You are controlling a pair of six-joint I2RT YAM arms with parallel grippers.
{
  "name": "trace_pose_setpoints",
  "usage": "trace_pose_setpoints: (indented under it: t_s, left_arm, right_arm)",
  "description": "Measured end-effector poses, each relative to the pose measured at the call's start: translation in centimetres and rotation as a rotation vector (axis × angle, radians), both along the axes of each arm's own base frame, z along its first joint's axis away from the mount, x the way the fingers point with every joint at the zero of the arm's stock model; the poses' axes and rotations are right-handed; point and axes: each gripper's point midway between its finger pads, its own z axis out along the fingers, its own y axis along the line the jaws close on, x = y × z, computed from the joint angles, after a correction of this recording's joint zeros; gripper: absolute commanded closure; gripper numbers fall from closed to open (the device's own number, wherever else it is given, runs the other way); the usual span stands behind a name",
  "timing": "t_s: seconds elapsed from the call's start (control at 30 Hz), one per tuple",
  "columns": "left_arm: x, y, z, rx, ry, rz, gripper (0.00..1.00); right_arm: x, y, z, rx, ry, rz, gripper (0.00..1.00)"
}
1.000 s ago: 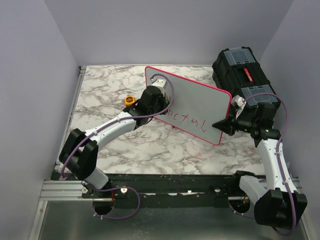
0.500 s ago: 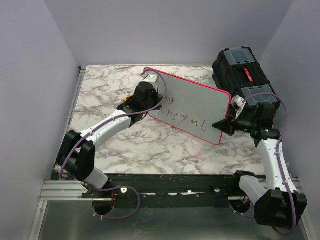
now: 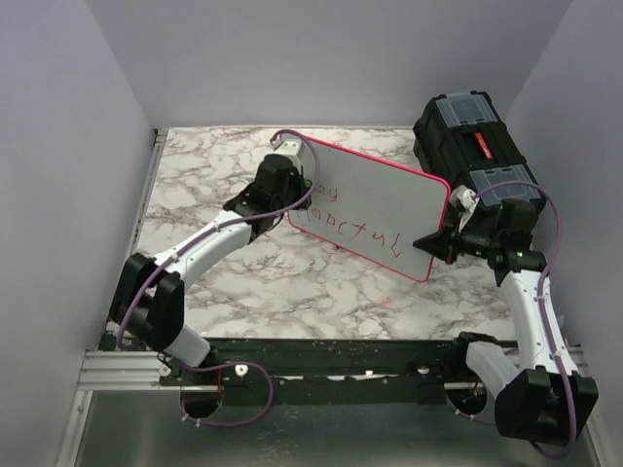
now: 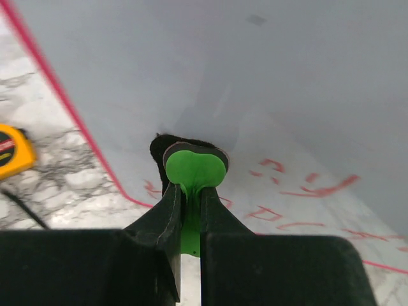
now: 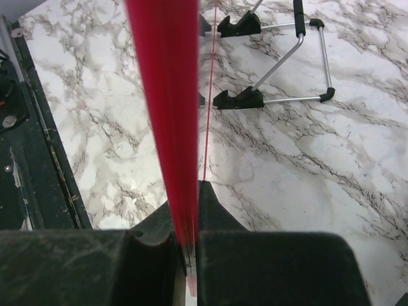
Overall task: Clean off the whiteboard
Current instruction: Erase the whiteboard using the whiteboard eraser.
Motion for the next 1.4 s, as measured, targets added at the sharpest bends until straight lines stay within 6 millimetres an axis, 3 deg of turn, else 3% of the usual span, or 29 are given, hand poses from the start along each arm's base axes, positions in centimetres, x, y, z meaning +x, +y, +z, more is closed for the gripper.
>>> trace_pose_setpoints:
  t_s: [0.07,0.17,0.5,0.63,0.7,0.73,0.77,1.07,1.2,1.4]
  left_arm:
    - [1.1,2.0,0.0,-0.002,-0.001,0.050,1.00]
    - [1.6,3.1,-0.1,-0.006,0.002,0.080,1.00]
    - [-2.6,-3.2,-0.2,-0.008,0.006,-0.071,1.00]
    - [-2.1,-2.6,-0.3,-0.010,0.010,-0.061,1.00]
    - [-1.1,-1.3,-0.4,-0.014,0.015,-0.031,1.00]
    - [0.2,0.8,-0.4,-0.015,0.015,0.023,1.00]
    - [0.4,1.1,-0.4,-0.015,0.015,0.031,1.00]
    - [-2.3,-3.0,-1.0,0.000,0.024,-0.063,1.00]
    - [-1.7,-2.2,-1.0,0.001,0.024,-0.047,1.00]
    - [0.5,1.0,-0.8,-0.008,0.022,0.033,1.00]
  right_arm:
    - [0.0,0.0,0.0,-0.001,-0.002,0.001,1.00]
    - [0.0,0.0,0.0,0.000,-0.001,0.002,1.00]
    - [-0.1,0.0,-0.1,0.006,0.013,-0.001,1.00]
    - [-0.1,0.0,0.0,0.005,0.012,-0.001,1.00]
    - [-0.1,0.0,0.0,0.005,0.012,-0.001,1.00]
    - [-0.1,0.0,0.0,0.003,0.008,0.000,1.00]
    - [-0.1,0.0,0.0,0.002,0.006,0.001,0.99]
    - [-0.1,0.0,-0.1,0.005,0.012,-0.001,1.00]
    - [-0.1,0.0,0.0,0.004,0.010,-0.001,0.99]
    - [0.0,0.0,0.0,-0.001,-0.001,0.001,1.00]
